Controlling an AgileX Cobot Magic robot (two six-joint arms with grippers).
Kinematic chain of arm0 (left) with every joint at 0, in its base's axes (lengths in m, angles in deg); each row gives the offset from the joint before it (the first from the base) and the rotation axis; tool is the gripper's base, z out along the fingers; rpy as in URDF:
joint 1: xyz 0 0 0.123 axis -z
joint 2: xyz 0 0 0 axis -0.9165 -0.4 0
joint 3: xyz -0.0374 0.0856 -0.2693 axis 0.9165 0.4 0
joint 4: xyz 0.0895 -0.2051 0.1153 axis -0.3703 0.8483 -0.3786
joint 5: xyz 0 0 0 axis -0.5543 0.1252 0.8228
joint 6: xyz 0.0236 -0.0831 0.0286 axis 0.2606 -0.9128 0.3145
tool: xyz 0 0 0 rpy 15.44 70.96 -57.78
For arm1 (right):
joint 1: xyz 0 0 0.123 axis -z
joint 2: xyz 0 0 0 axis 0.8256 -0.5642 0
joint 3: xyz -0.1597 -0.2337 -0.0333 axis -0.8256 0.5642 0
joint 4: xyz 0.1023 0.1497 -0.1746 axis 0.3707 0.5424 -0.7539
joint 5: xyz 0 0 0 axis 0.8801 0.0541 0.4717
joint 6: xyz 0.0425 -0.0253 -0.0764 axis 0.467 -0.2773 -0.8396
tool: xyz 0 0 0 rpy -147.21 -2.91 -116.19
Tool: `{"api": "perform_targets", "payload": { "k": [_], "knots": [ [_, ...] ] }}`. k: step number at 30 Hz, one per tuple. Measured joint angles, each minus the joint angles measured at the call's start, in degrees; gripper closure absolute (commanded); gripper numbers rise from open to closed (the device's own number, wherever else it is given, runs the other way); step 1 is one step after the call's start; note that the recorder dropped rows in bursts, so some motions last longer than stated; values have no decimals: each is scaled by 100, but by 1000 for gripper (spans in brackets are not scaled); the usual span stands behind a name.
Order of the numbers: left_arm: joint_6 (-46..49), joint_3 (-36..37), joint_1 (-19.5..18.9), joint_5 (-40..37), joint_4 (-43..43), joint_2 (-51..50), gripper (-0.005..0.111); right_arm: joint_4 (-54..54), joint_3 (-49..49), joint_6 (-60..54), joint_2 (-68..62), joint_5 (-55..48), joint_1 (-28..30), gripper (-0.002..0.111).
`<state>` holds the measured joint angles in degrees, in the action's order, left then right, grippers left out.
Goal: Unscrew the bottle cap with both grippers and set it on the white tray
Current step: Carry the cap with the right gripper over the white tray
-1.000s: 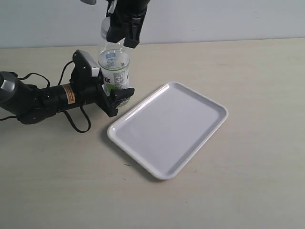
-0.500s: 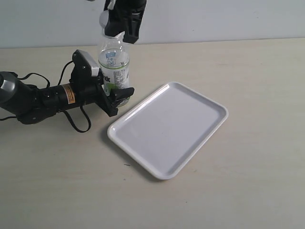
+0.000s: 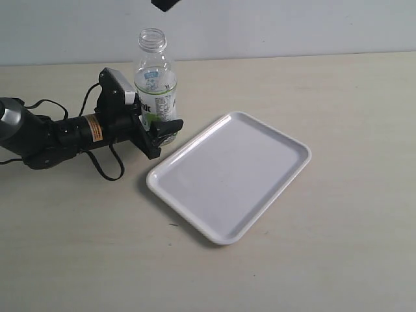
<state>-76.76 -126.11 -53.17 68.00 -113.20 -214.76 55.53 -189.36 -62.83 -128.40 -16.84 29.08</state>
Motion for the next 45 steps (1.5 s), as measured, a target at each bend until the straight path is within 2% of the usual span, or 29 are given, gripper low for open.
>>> {"api": "perform_targets", "payload": {
  "k": [7, 15, 21, 27, 39, 45],
  "knots": [
    [22, 0, 0, 10, 0, 0, 107, -683, 241, 1409, 203, -367, 0, 108],
    [22, 0, 0, 10, -12, 0, 107, -683, 1776, 1870, 628, -366, 22, 108],
    [8, -6, 0, 21, -138, 0, 107, -649, 3392, 2024, 841, 178, 21, 108],
    [-15, -14, 0, 47, -187, 0, 107, -568, 4543, 2035, 799, 1429, 21, 108],
    [-114, -19, 0, 36, -199, 0, 107, 52, 4644, 1590, -213, 2124, 43, 108],
    [-125, -19, 0, 36, -222, 0, 107, 315, 4665, 1409, -411, 2230, 341, 108]
  ]
}}
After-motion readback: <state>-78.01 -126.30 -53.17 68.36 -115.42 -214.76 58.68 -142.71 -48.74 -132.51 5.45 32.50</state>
